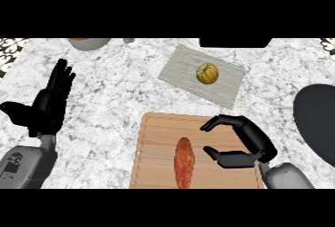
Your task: Pick the sweet potato from the cutting board and place it in the pan
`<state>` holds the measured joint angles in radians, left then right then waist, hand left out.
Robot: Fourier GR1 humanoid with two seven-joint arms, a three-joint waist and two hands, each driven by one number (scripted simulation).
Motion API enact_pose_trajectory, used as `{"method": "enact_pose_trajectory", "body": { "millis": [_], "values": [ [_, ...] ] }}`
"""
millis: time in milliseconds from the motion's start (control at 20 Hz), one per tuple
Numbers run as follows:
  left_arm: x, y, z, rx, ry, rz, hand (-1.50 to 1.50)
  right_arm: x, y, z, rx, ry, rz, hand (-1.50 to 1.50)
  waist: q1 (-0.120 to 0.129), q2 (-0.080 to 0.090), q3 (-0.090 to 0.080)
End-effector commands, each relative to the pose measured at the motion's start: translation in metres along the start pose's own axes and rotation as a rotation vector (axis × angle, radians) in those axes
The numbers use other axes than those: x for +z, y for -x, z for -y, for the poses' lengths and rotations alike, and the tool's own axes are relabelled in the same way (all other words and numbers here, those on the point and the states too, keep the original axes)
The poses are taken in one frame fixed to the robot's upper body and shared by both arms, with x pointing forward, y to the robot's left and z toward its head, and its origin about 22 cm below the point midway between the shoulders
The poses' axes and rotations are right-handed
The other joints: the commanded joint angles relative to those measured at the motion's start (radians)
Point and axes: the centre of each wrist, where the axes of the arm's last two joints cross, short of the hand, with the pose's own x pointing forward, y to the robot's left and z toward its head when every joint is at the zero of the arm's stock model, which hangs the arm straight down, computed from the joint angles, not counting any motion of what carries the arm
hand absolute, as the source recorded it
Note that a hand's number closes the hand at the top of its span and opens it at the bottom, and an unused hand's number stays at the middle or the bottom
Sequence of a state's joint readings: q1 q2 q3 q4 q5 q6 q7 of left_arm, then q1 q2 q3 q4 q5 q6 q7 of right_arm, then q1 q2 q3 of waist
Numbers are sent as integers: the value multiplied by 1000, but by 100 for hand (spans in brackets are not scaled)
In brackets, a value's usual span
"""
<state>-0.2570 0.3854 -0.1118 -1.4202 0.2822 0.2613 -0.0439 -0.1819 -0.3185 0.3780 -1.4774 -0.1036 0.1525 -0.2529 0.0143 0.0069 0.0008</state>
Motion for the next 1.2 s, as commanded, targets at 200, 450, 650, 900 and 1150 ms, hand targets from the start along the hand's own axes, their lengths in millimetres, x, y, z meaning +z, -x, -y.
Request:
{"method": "enact_pose_trajectory", "body": {
  "millis": [200, 450, 650, 900, 1150],
  "values": [
    [3, -11, -6, -49, -1, -52, 0, 63, -14, 47, 278, 99, 117, -150, -23, -11, 0],
    [14, -1, -8, -46, 20, -88, 0, 56, -88, 82, 443, -57, 2, -150, -18, -14, -2],
    [3, -5, -6, -59, 18, -65, 0, 39, -149, 104, 633, -181, -70, -150, -16, -13, -4],
    [-8, 9, -11, -47, 19, -57, 0, 6, -193, 89, 628, -176, -105, -150, -9, -4, -3],
    [-3, -2, 17, -32, 20, -63, 0, -23, -203, 54, 671, -171, -59, -150, -7, -7, -2]
  ]
}}
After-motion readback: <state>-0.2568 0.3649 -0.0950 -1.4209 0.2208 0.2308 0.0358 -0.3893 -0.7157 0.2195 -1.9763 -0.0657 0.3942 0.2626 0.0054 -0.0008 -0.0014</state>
